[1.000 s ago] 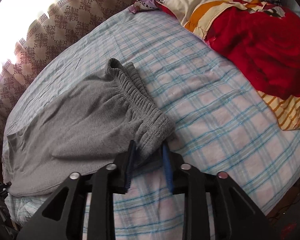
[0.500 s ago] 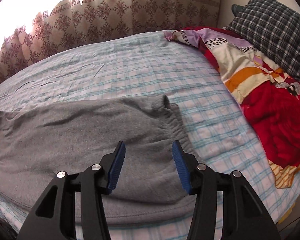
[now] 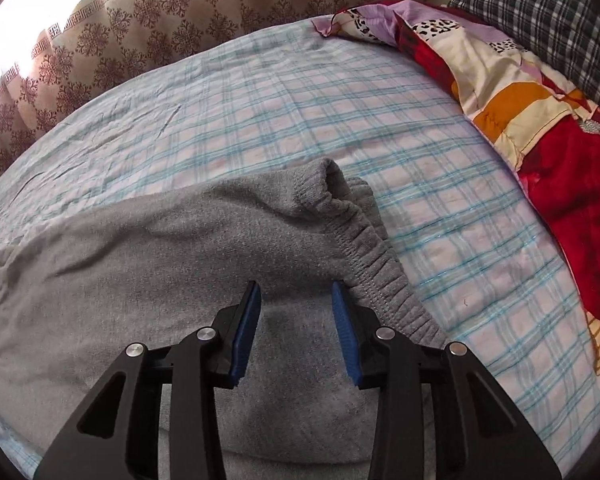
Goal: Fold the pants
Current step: 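Open both grippers to release the folded sweatpants, then grasp the elastic cuff again with the right gripper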
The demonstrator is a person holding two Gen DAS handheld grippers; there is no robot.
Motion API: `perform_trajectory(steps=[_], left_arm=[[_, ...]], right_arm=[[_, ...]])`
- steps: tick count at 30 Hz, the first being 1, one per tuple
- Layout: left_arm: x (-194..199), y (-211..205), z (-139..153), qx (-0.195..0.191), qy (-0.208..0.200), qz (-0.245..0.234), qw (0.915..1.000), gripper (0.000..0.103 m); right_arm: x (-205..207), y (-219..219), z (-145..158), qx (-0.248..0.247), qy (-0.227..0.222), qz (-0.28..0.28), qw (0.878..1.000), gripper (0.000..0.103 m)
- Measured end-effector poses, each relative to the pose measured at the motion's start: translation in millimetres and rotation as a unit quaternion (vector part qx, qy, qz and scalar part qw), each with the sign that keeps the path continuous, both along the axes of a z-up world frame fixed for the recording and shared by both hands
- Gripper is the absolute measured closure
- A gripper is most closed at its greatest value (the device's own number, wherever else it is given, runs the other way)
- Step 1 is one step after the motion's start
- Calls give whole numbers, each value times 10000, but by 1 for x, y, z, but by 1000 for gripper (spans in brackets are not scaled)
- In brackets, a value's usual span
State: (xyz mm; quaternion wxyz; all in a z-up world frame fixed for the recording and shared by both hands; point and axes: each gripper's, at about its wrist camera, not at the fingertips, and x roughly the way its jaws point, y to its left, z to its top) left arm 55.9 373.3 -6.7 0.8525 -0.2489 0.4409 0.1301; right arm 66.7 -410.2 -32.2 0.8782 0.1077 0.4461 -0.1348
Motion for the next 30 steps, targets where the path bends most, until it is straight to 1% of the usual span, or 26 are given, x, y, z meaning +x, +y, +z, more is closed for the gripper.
perform_trajectory(steps=[4,7,11,12,13,16,18,19,21,23,25,27,29,30], left_arm=[[21,-26,4,275,78,-360,9989,62],[39,-45,0,296,176,-543,9979,62],[64,-71,-8,325,300,-749,9962,61],[70,-78,-10,341,328,-807,9956,61],[75,-83,-13,362,355,-866,9950,61],[93,-96,-19,465,446,-969,9932,61],[104,-102,-24,538,481,-1014,9922,61],[110,-105,-27,559,490,-1053,9917,61],[124,-113,-36,630,523,-1161,9899,61],[140,-120,-48,775,644,-1210,9875,61],[153,-122,-59,888,778,-1140,9864,61],[161,-120,-67,853,827,-1040,9875,61],[164,-120,-66,778,808,-966,9890,60],[164,-120,-63,699,769,-966,9899,58]], right_arm=[[-1,-18,21,-47,-345,-168,9993,66],[18,-31,20,-34,-308,-141,9994,64],[51,-35,7,26,-169,-24,9999,64],[56,-33,5,4,-151,-21,9999,66],[59,-32,4,-144,-146,-84,9998,81],[55,-32,13,-532,-329,-383,9973,85],[49,-37,19,-615,-468,-612,9951,86],[48,-39,18,-683,-465,-701,9941,86],[56,-41,6,-784,-237,-681,9943,86],[63,-43,-11,-845,-19,-674,9941,86],[65,-41,-14,-972,-17,-677,9930,85],[67,-37,-14,-1102,54,-658,9917,85],[68,-38,-14,-1135,104,-673,9912,84],[66,-38,-12,-1135,114,-721,9909,80]])
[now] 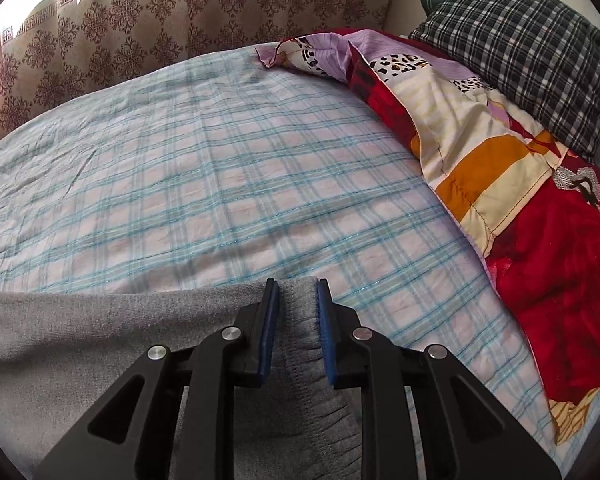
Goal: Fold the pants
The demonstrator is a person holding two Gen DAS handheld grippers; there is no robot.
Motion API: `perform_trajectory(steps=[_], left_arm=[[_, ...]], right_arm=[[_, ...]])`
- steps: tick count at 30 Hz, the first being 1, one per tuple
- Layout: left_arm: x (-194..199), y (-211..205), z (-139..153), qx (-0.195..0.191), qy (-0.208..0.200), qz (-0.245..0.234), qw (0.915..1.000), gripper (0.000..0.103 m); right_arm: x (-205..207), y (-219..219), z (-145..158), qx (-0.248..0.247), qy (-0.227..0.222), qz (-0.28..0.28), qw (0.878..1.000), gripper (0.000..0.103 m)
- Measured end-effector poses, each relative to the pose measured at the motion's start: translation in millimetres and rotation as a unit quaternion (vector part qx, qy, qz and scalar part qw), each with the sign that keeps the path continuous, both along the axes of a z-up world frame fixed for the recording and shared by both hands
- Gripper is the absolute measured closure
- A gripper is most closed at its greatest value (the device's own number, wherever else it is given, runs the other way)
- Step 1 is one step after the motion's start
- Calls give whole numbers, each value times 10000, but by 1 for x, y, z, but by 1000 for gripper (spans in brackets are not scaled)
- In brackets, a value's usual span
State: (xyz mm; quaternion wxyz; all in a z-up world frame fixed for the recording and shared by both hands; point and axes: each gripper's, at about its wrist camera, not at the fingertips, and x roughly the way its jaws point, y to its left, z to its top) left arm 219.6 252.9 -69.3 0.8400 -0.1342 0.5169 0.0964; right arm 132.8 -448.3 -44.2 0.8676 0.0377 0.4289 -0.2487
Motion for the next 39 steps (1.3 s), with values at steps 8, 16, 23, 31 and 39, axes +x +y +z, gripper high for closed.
perform_trajectory(steps=[8,16,23,31,39], left_arm=[[12,-52,25,-382,-398,-746,9957,58],[74,-61,-12,-282,-241,-330,9988,57],[86,-83,-23,548,-444,-484,9963,57],[60,-101,33,277,-667,-664,9952,57],[-4,-211,51,84,-650,-2125,9749,55]], right_arm=[[-21,27,31,-543,-492,-118,9972,58],[-25,45,3,-751,-86,61,9971,58],[-15,18,-11,-74,179,-144,9997,48],[-49,45,34,-20,-364,397,9985,48],[-86,91,25,571,-93,1509,9869,48]])
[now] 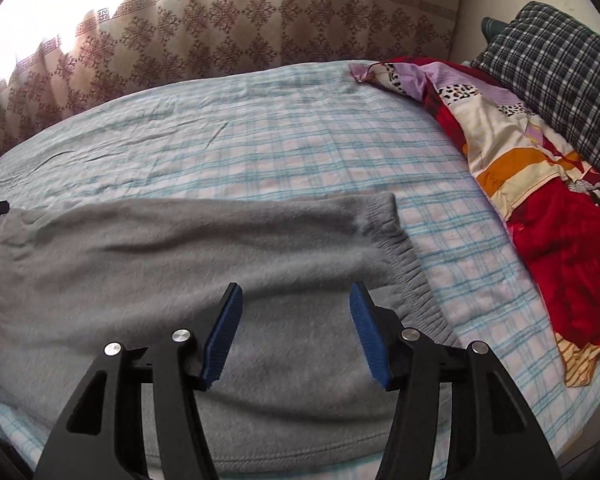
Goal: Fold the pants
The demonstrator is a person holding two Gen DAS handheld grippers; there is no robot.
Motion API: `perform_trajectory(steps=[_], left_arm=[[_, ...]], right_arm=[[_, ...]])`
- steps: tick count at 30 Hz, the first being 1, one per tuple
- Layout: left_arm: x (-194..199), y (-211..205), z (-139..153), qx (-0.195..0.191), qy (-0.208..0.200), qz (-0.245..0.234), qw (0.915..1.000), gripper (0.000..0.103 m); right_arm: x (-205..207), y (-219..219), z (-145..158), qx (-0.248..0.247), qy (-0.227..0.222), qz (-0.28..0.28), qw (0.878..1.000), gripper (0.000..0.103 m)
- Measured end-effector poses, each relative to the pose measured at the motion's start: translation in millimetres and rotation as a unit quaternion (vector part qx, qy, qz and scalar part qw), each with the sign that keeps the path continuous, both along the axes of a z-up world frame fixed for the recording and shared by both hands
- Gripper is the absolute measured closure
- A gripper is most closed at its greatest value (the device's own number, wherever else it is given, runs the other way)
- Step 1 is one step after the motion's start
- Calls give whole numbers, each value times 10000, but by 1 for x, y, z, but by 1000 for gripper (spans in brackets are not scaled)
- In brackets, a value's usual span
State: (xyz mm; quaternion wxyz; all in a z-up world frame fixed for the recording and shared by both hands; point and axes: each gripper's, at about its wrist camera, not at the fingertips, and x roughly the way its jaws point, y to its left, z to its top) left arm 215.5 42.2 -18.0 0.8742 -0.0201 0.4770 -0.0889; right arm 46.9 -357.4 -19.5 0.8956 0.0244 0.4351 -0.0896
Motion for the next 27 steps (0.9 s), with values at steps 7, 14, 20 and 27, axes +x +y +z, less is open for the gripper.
perform_trajectory(steps=[7,14,20,27], left_arm=[[-38,-95,-24,-143,292,-974,9947,55],[-36,-140,-52,376,325,-1166,9919,48],[-37,-146,-31,157,373,-1102,9931,48],[-63,-199,-11,51,262,-1792,9834,41]], right_arm=[[-12,19,-40,-188,733,284,9967,47],[-27,2,-28,417,384,146,9983,46],[-75,-66,2,1325,-204,-992,9860,46],[-105,-116,-18,2444,-107,-1853,9517,46]])
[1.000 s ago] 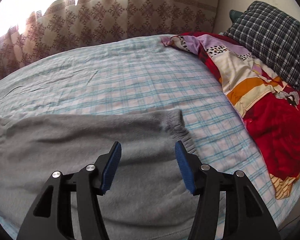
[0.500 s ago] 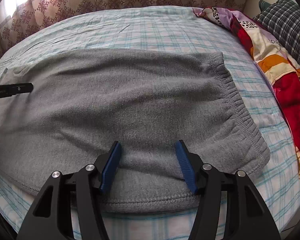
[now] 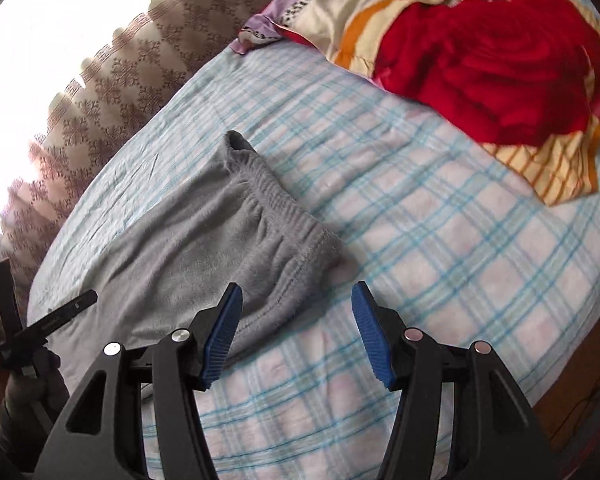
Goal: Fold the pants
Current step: 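Grasp the elastic cuff with the right gripper and lift it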
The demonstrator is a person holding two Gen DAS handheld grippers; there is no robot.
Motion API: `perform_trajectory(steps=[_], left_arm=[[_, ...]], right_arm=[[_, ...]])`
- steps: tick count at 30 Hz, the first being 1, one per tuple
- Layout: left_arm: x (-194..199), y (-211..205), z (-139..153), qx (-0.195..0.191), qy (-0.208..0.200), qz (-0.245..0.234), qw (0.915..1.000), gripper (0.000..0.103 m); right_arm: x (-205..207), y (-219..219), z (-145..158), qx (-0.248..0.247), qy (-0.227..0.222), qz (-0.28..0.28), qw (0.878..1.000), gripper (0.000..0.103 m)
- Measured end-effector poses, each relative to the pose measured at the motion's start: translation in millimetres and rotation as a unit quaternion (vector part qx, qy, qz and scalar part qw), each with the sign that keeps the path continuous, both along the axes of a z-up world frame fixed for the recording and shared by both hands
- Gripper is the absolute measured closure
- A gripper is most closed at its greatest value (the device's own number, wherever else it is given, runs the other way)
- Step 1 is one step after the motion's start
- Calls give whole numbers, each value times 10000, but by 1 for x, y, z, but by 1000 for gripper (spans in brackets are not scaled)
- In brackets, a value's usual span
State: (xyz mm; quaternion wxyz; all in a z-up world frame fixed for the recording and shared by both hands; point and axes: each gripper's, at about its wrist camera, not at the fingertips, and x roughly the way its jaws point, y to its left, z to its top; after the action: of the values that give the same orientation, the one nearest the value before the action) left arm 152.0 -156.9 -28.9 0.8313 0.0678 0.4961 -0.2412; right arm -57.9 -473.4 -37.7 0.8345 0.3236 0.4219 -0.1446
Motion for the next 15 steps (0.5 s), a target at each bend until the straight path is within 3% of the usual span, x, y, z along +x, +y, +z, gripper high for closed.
perform_trajectory(steps=[6,12,14,15], left_arm=[[-19,-25,-1,-135,186,-370,9991,41],[-24,-26,-15,-91,381,-369,9986,41],[-24,-25,-17,-92,411,-365,9984,41],[-23,-24,-18,-96,433,-359,9984,41]], right_arm=[[17,-1,-14,477,-114,57,9988,44],[48,2,-27,460,-108,-30,9989,45],[51,4,-29,364,-94,-137,9992,52],[51,6,-30,285,-52,-204,9994,62]])
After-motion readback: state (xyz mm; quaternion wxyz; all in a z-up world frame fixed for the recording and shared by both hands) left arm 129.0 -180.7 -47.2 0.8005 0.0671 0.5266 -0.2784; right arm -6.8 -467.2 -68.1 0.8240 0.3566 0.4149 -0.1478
